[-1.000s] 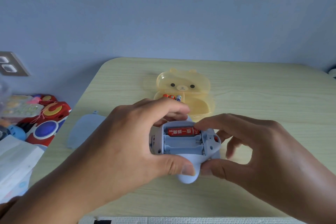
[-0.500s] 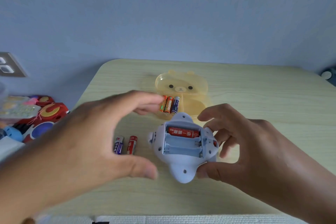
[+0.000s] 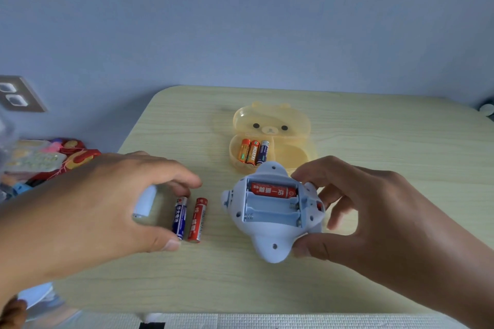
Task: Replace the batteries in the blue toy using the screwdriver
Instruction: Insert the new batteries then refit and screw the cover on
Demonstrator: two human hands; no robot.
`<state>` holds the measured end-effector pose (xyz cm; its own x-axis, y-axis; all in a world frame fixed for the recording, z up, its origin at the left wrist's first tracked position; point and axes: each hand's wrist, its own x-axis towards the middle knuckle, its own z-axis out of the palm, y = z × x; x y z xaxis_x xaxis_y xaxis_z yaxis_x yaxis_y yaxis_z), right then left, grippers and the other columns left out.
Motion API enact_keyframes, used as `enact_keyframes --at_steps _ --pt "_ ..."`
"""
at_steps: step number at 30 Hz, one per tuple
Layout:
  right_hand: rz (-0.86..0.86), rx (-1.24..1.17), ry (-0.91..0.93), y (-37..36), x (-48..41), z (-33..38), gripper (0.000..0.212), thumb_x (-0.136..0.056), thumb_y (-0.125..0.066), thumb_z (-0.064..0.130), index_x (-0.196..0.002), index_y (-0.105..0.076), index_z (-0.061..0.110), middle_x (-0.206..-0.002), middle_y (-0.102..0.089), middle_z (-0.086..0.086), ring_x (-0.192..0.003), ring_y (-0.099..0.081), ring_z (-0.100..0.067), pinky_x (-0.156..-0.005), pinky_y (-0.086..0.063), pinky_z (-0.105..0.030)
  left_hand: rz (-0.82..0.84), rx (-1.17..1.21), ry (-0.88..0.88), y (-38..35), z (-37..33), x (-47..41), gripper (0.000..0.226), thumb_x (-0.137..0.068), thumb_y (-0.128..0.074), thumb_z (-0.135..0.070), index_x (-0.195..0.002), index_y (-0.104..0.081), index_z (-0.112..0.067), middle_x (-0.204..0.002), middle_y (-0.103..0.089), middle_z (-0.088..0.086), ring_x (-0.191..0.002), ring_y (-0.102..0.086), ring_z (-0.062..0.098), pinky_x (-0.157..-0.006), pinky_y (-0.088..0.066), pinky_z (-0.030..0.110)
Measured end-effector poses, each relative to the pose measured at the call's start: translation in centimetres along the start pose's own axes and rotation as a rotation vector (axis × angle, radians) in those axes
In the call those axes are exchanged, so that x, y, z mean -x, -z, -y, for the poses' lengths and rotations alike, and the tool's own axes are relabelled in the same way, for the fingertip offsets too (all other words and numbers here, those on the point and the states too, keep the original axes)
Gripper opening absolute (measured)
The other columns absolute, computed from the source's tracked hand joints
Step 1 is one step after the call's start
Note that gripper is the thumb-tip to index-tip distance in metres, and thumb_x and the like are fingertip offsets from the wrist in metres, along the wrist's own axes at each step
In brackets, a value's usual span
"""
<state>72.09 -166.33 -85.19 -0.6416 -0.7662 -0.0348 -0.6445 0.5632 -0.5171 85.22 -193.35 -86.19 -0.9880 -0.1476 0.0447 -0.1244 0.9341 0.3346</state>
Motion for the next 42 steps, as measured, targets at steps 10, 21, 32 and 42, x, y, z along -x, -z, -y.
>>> enact_keyframes --at_steps 10,21,32,42 --pt "-0.019 -0.017 0.003 -0.3 0.0 0.1 0.065 -0.053 -0.086 0.057 -0.107 -0.05 0.057 -0.107 -0.06 0.031 -0.08 -0.066 -0.002 -0.073 -0.05 -0.017 -0.388 0.381 -0.201 0.5 -4.6 -2.0 0.023 -0.072 -0.076 -0.057 -0.082 -0.078 -0.037 -0.086 -0.065 -0.006 -0.054 -0.067 0.011 -0.045 -0.051 0.015" --pt "-0.046 -0.025 -0.005 -0.6 0.1 -0.1 0.066 -0.053 -0.086 0.056 -0.109 -0.051 0.052 -0.114 -0.051 0.038 -0.081 -0.064 0.0 -0.076 -0.049 -0.017 -0.35 0.17 -0.289 -1.3 -7.7 -2.6 0.02 -0.068 -0.079 -0.036 -0.087 -0.078 -0.033 -0.075 -0.066 -0.02 -0.071 -0.056 -0.001 -0.063 -0.044 0.012" --pt "-0.036 -0.026 0.007 -0.7 0.0 0.0 0.06 -0.055 -0.086 0.054 -0.106 -0.055 0.048 -0.115 -0.05 0.036 -0.088 -0.061 0.004 -0.071 -0.045 -0.005 -0.323 0.098 -0.245 -2.5 -7.8 -3.4 0.016 -0.061 -0.077 -0.048 -0.068 -0.075 -0.034 -0.07 -0.063 -0.018 -0.074 -0.054 0.004 -0.06 -0.043 0.022" --pt "-0.049 -0.046 -0.022 -0.8 -0.1 0.1 0.061 -0.053 -0.085 0.055 -0.106 -0.055 0.046 -0.11 -0.053 0.035 -0.079 -0.064 -0.001 -0.079 -0.047 -0.018 -0.296 0.122 -0.212 -2.8 -7.9 -4.0 0.021 -0.059 -0.09 -0.047 -0.066 -0.076 -0.033 -0.07 -0.06 -0.014 -0.073 -0.052 0.004 -0.057 -0.041 0.019"
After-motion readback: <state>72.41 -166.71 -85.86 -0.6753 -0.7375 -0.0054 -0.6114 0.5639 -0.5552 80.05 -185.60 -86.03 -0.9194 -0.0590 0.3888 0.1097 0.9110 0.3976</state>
